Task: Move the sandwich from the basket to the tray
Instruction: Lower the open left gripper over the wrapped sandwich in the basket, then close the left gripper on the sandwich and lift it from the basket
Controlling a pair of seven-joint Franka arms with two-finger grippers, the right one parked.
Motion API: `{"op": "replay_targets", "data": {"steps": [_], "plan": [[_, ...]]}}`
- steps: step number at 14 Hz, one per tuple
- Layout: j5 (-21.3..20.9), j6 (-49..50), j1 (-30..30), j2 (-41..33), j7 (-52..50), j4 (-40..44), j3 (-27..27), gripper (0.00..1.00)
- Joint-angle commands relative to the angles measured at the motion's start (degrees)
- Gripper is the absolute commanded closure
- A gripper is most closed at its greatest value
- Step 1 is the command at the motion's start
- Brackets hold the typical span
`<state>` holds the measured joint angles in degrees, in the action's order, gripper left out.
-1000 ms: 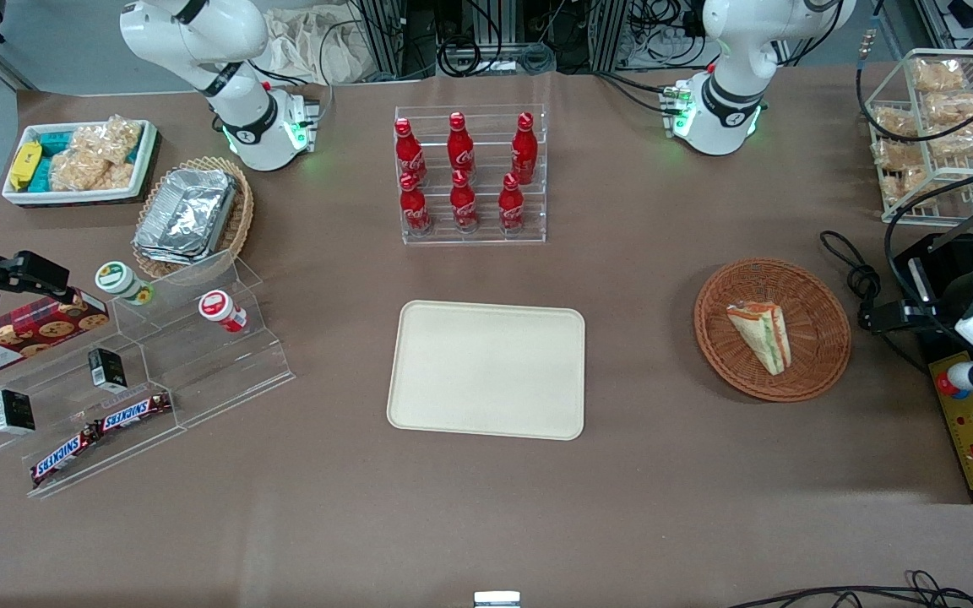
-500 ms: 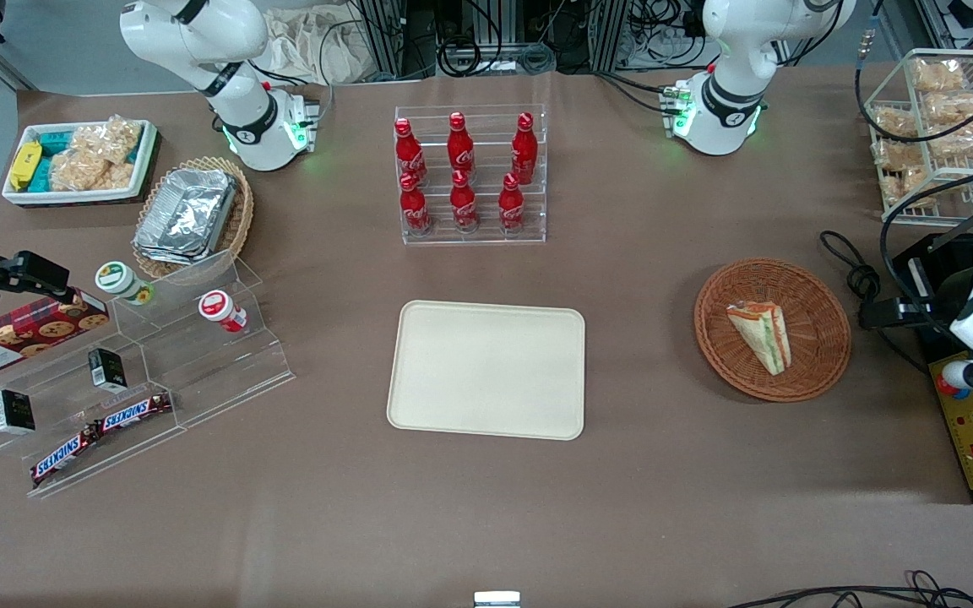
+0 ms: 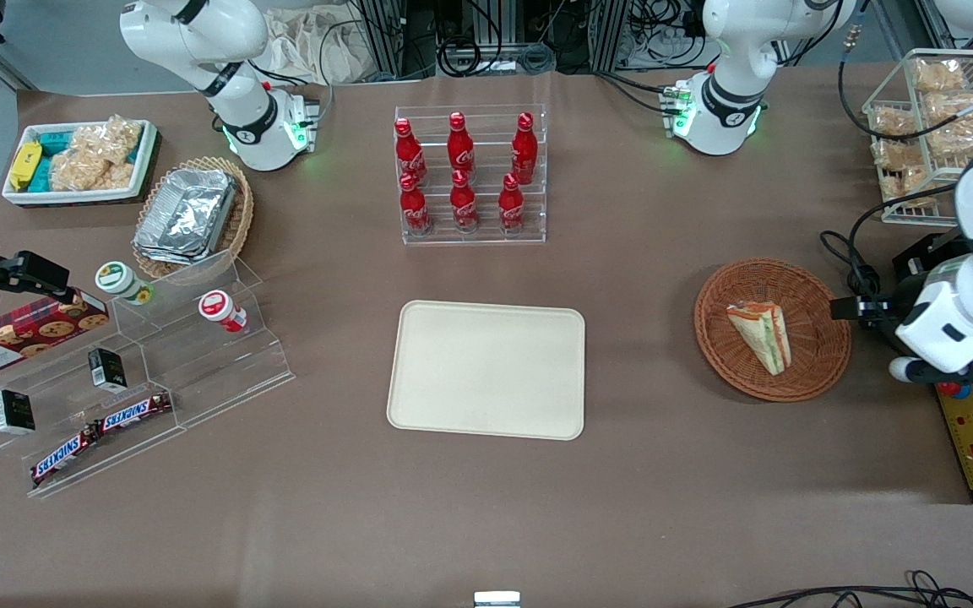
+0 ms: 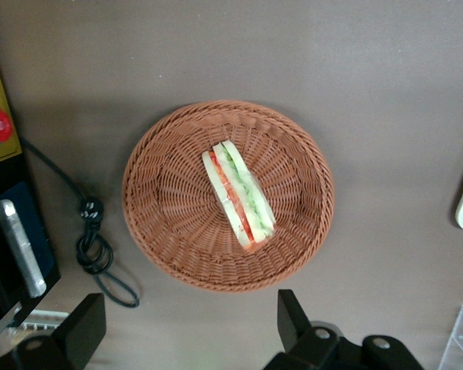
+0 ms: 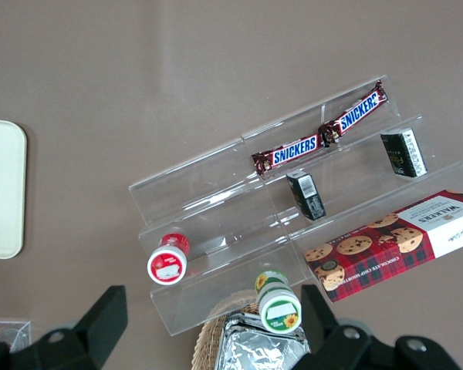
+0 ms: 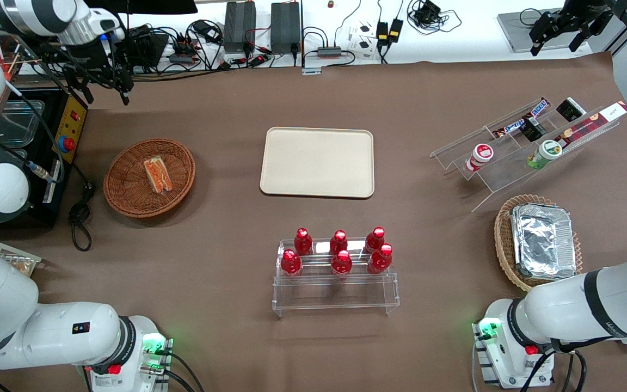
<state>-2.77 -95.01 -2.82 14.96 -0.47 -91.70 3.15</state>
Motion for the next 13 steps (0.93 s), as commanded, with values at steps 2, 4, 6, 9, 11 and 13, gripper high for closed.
{"op": "replay_targets", "data": {"steps": [2,4,6,9,11,13], "plan": [[0.57,-8.68,0.36,-4.15,-3.03,-12.87,-0.25,0.01],[0.48,-14.47,0.89,-3.53,-8.12,-16.91,-0.16,0.01],[0.40,-16.43,1.07,-2.05,-11.82,-17.98,0.01,0.01],[0.40,-18.97,1.07,1.21,-20.07,-18.24,0.10,0.01],[0.40,-23.88,1.07,2.62,-26.66,-20.52,0.10,0.01],[0.48,-28.81,1.07,3.06,-27.92,-24.21,0.10,0.01]]}}
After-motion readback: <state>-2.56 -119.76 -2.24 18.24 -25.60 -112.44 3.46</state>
